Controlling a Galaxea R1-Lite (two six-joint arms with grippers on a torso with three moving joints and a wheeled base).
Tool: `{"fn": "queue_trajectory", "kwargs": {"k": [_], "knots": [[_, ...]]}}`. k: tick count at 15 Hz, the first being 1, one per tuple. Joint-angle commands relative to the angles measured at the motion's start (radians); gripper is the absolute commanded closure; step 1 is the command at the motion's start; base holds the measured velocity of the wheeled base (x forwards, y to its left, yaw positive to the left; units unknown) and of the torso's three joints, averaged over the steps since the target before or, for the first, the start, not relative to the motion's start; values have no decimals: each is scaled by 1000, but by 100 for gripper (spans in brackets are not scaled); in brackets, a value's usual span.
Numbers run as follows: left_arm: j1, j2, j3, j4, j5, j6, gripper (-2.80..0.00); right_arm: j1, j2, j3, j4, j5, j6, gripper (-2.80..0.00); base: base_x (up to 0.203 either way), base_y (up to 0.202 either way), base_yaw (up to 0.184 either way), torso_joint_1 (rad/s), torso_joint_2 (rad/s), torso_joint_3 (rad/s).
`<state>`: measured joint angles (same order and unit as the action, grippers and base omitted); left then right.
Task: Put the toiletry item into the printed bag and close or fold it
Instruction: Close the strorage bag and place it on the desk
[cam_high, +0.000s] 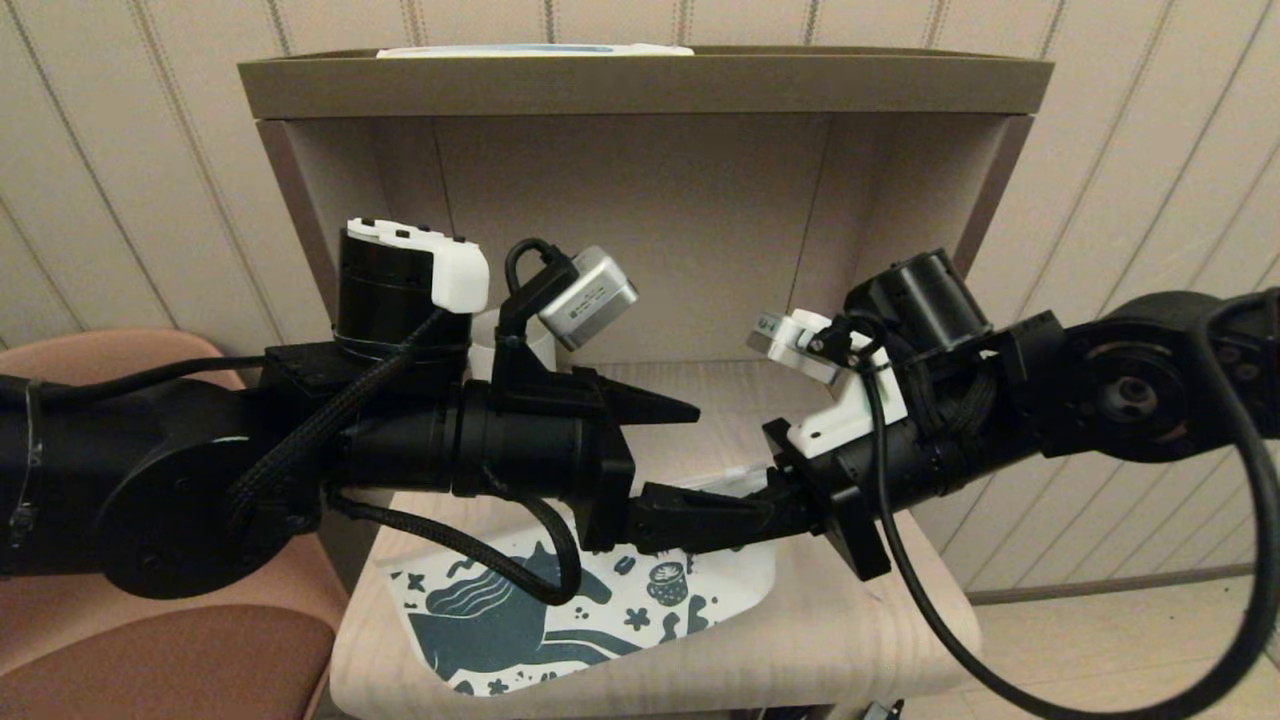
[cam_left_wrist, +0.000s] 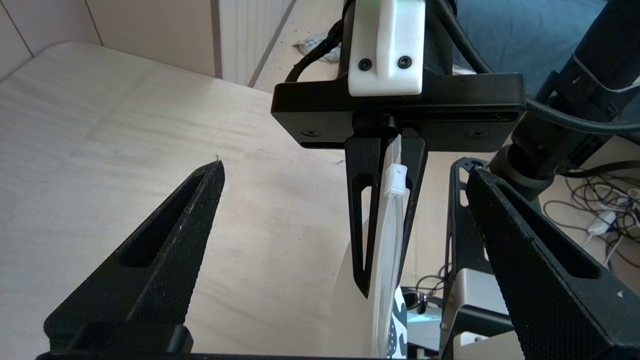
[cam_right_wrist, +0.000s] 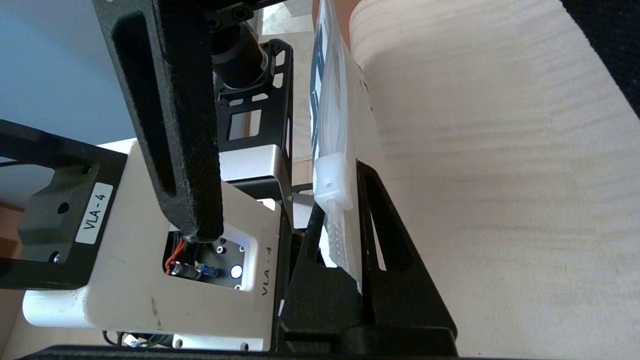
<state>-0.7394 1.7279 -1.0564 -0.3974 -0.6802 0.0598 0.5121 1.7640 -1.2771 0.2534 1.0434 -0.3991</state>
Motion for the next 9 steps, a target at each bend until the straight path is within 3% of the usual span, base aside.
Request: {"fn": "queue_trajectory", "kwargs": {"k": [1,2,3,9], "knots": [[0,-1,-1,-3,-4,0,-280,0,0,-1,1,6,-3,0,0,0,0,0,0,0],[0,-1,1,-3,-4,2,-280,0,-1,-1,1,6,-4,0,0,0,0,0,0,0],[0,-1,3,-3,-4,2,0,0,0,-1,1,6,-3,0,0,0,0,0,0,0],[0,1,4,-1,-6,3,0,0,3,-1,1,1,-4,0,0,0,0,0,0,0]]}}
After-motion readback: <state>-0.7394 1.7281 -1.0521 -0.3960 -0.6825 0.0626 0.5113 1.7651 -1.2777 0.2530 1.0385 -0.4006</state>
